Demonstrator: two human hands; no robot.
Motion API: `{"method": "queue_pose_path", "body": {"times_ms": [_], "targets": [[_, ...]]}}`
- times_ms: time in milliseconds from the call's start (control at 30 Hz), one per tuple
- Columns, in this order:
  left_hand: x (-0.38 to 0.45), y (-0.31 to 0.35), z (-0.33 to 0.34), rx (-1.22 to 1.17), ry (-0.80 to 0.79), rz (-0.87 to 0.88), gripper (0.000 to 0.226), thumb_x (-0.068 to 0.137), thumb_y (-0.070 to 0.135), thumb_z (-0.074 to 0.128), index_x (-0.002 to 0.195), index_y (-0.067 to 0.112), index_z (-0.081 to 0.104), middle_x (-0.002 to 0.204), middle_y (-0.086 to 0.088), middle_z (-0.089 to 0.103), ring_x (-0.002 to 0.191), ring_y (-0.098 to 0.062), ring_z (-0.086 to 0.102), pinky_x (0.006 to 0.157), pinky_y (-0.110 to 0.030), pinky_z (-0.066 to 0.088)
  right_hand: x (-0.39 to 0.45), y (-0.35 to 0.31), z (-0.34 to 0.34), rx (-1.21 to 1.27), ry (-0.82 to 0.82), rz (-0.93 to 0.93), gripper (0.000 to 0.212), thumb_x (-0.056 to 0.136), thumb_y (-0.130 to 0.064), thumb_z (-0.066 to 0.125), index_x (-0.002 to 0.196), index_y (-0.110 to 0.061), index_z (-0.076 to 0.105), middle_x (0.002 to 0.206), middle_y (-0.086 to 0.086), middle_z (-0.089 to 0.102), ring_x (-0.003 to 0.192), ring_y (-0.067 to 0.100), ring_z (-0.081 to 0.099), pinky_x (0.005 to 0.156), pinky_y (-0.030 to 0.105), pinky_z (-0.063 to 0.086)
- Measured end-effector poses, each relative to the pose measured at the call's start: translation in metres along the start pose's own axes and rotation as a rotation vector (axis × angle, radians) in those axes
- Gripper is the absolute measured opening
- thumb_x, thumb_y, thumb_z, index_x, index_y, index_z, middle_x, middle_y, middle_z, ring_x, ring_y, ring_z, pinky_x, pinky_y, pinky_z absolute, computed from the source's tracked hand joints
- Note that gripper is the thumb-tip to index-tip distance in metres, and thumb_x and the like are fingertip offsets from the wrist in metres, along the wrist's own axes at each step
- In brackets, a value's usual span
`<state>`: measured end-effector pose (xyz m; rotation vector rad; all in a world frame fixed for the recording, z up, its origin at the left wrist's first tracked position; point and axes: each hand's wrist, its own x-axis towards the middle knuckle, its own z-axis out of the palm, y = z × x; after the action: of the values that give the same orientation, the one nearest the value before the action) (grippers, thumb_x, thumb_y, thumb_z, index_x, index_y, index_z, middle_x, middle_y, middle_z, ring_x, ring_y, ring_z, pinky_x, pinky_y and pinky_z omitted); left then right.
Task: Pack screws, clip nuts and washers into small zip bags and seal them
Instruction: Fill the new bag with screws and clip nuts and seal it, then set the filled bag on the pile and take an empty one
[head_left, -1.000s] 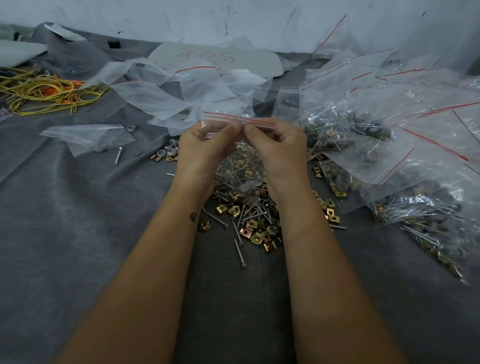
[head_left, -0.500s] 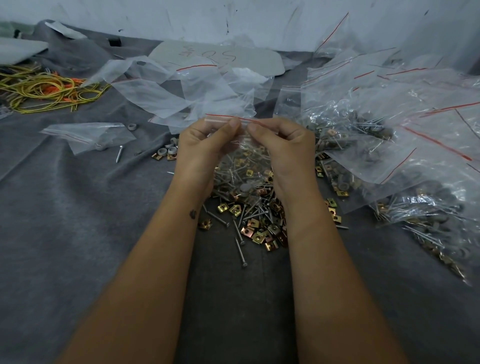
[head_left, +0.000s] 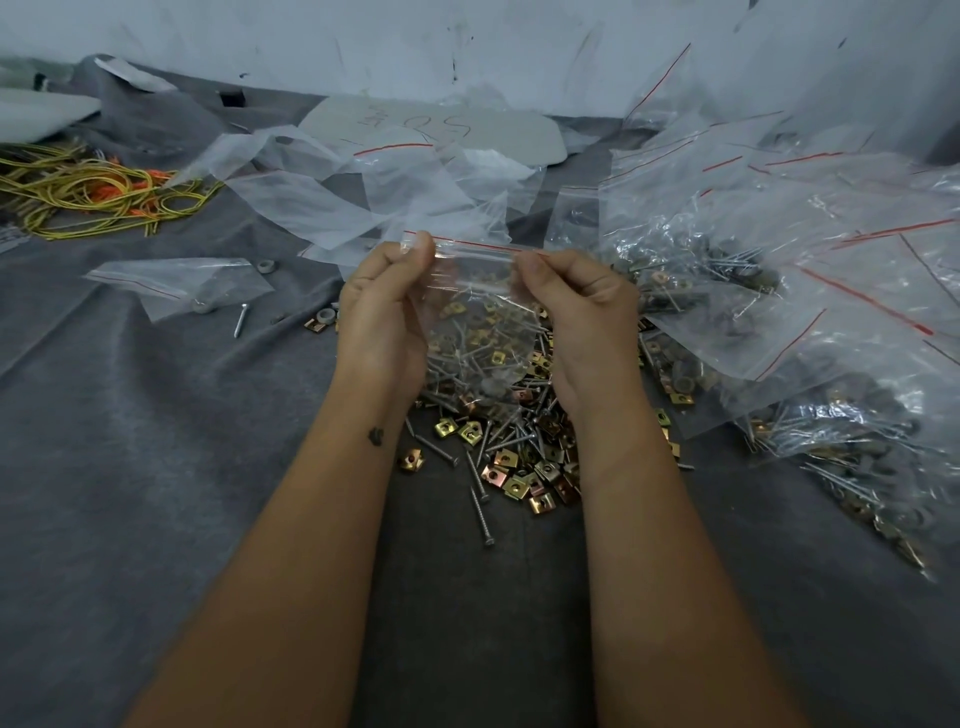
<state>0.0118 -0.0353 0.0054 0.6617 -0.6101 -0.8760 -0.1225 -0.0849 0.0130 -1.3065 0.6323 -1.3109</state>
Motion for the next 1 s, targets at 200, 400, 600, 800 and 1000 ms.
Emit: {"method": "queue_pose_path", "body": {"times_ms": [200, 400, 600, 800, 1000], "targets": [[-0.002, 0.006, 0.003, 0.043, 0.039, -0.04, 0.021, 0.093, 0.025, 0.052, 0.088, 0.007, 0.061, 0.085, -0.006, 0.07, 0.077, -0.02, 0.065, 0.069, -0.034, 0.056, 0.002, -0.004, -0.001, 0.077, -0.077, 0.119, 0.012, 0.086, -0.024, 0.068, 0.091, -0.018, 0.077, 0.088, 0.001, 0.075, 0.085, 0.015, 0.069, 0.084, 0.033, 0.054], [-0.012, 0.013, 0.011, 0.336, 0.004, -0.089, 0.035, 0.102, 0.039, 0.041, 0.101, 0.014, 0.067, 0.092, -0.005, 0.074, 0.084, -0.024, 0.07, 0.07, -0.036, 0.06, -0.001, -0.023, 0.0, -0.312, -0.172, 0.161, 0.013, 0.089, -0.023, 0.069, 0.078, -0.022, 0.074, 0.058, -0.004, 0.062, 0.052, 0.007, 0.054, 0.059, 0.018, 0.047], [-0.007, 0.003, 0.041, 0.656, -0.116, -0.157, 0.039, 0.091, 0.018, 0.067, 0.129, 0.017, 0.057, 0.09, 0.003, 0.075, 0.084, -0.016, 0.071, 0.07, -0.027, 0.057, 0.02, -0.063, -0.024, -0.204, 0.004, 0.167, 0.02, 0.098, -0.013, 0.054, 0.082, -0.009, 0.065, 0.058, -0.003, 0.062, 0.043, 0.011, 0.054, 0.04, 0.019, 0.039], [0.005, -0.03, 0.108, 0.778, -0.243, -0.154, 0.05, 0.095, 0.022, 0.062, 0.14, 0.027, 0.042, 0.118, 0.005, 0.061, 0.104, -0.009, 0.06, 0.07, -0.015, 0.041, 0.062, -0.105, -0.084, -0.116, 0.42, -0.004, 0.011, 0.098, -0.007, 0.05, 0.102, -0.009, 0.06, 0.086, 0.007, 0.065, 0.066, 0.012, 0.069, 0.065, 0.024, 0.056], [-0.013, -0.055, 0.116, 0.785, -0.327, -0.202, 0.023, 0.098, 0.018, 0.055, 0.116, 0.03, 0.062, 0.113, 0.008, 0.065, 0.101, -0.002, 0.06, 0.07, -0.011, 0.043, 0.063, -0.089, -0.107, -0.338, 0.593, 0.246, 0.076, 0.091, -0.008, 0.055, 0.154, -0.017, 0.014, 0.156, 0.01, 0.022, 0.125, 0.025, 0.046, 0.088, 0.027, 0.04]]}}
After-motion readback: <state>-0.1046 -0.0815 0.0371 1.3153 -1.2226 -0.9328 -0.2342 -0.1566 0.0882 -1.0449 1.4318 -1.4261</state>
